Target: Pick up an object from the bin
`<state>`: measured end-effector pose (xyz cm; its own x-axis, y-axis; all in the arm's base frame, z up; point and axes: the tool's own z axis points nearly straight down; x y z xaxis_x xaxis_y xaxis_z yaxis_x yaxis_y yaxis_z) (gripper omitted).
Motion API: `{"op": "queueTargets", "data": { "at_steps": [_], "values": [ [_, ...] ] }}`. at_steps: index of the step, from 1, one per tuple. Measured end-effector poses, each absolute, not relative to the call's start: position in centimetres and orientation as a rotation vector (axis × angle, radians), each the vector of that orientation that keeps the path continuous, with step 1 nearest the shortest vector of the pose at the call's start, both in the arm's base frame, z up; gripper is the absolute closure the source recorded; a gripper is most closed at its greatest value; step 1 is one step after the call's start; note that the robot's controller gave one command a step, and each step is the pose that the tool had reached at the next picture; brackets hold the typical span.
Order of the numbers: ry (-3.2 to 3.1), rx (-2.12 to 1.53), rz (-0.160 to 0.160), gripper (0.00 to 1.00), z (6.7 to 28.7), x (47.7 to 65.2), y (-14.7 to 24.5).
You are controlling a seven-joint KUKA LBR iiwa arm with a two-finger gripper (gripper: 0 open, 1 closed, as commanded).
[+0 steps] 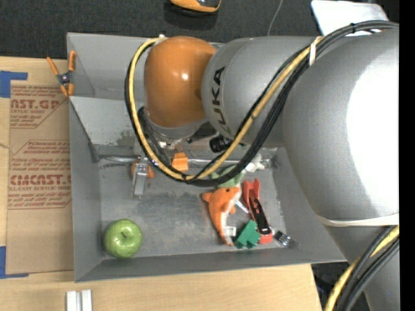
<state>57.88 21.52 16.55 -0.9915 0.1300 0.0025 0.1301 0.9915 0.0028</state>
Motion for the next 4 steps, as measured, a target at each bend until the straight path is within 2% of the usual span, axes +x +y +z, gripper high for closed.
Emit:
{"op": "queueTargets", "data": {
  "at_steps": [1, 2, 3, 4],
  "values": [
    [-3.136, -0.207, -0.002, 0.00, 18.2, 57.2, 21.6],
    [-3.128, -0.359, -0.005, 0.00, 24.7, 57.8, 19.9],
    [-3.127, -0.299, -0.002, 0.00, 26.4, 56.8, 21.2],
    [-3.150, 0.001, -0.003, 0.00, 19.0, 53.5, 15.4]
  ]
}}
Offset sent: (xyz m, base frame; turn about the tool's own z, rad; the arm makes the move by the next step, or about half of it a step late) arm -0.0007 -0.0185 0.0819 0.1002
